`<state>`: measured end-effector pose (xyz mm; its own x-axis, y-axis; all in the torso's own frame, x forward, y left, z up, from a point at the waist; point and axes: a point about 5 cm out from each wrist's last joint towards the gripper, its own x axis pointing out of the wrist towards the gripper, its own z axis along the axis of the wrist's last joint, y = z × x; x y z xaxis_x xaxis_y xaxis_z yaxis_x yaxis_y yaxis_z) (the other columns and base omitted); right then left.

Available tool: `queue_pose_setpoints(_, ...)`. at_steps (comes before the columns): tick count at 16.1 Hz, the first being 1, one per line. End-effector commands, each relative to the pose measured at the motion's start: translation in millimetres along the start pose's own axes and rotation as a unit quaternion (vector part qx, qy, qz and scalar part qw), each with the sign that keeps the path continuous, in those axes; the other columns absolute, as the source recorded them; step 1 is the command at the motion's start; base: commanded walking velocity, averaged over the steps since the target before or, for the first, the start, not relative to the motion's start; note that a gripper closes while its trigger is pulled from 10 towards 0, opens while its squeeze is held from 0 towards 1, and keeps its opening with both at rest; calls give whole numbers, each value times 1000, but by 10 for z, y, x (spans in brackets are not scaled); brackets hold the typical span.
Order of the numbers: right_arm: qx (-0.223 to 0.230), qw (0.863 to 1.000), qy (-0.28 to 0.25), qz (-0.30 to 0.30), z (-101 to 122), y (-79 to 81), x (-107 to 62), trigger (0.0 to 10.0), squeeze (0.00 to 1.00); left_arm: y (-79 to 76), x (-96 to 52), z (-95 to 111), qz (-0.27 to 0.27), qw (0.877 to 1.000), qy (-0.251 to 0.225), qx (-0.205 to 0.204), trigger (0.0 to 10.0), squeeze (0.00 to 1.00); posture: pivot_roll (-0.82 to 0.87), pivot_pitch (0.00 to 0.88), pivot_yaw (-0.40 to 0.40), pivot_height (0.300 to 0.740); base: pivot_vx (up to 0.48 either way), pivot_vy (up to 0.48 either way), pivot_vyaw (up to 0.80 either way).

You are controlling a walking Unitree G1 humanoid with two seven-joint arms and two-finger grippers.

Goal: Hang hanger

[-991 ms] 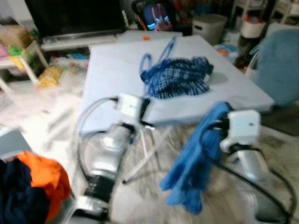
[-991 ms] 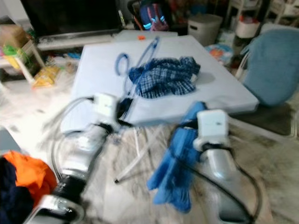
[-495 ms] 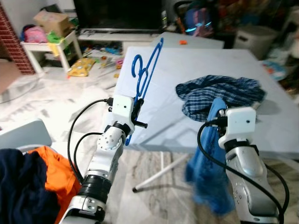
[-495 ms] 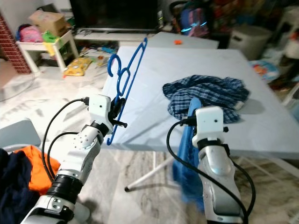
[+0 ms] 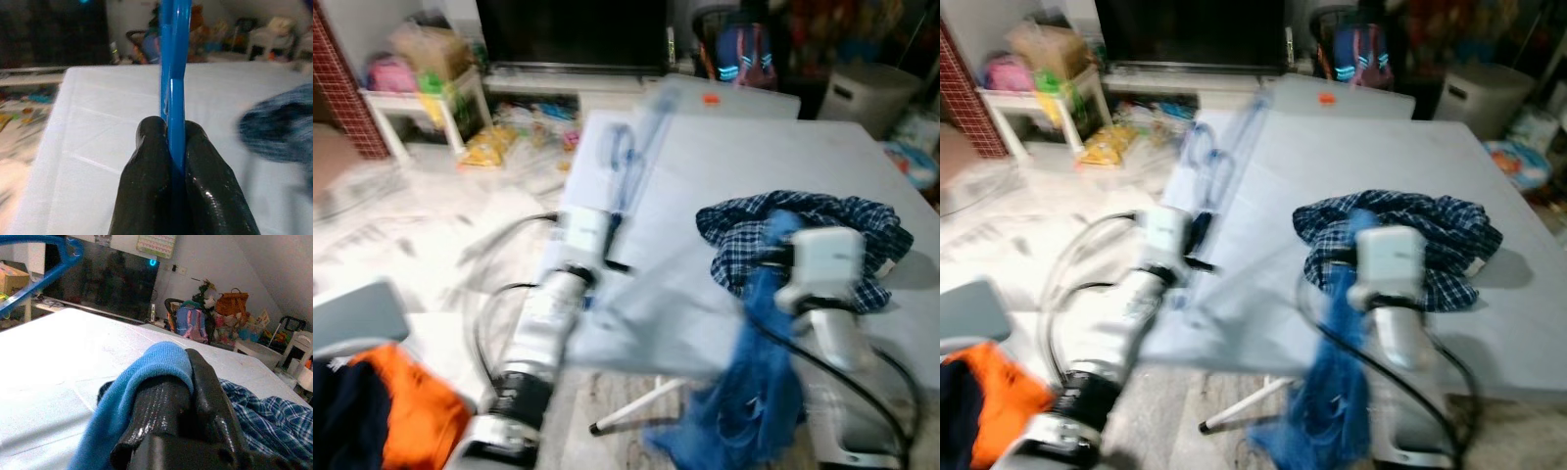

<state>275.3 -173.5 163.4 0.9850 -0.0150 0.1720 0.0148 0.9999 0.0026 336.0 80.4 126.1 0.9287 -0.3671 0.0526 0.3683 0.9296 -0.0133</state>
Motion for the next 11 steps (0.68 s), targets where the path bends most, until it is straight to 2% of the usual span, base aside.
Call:
queue_pose_setpoints(1, -8, 1000, -16, -15, 74, -93, 16, 10000, 0, -146, 24, 43, -21, 1000, -9, -2, 10000, 0, 22, 0, -28, 740, 0, 0, 0)
queue_pose_setpoints(3, -12, 1000, -18, -14, 95, -118, 64, 10000, 0, -138, 4, 29, -19, 1000, -6, 5, 10000, 0, 34, 0, -35, 740, 0, 0, 0)
queue_pose_setpoints(6, -22, 999, -46, -8, 310, -241, 449, 10000, 0, -122, -15, 8, -15, 1000, -1, 6, 10000, 0, 48, 0, -47, 740, 0, 0, 0)
queue_pose_setpoints(7, -21, 997, -69, 1, 552, -276, 761, 10000, 0, -127, -13, 7, -13, 1000, 0, 5, 10000, 0, 54, 0, -55, 740, 0, 0, 0)
queue_pose_setpoints(9, -10, 996, -86, -5, 829, -287, 1089, 10000, 0, -135, -14, 6, -8, 1000, -2, 5, 10000, 0, 65, 0, -66, 740, 0, 0, 0)
queue_pose_setpoints(11, 22, 992, -127, -9, 1171, -249, 1299, 10000, 0, -141, -24, 7, 3, 1000, -4, 5, 10000, 0, 79, 0, -78, 740, 0, 0, 0)
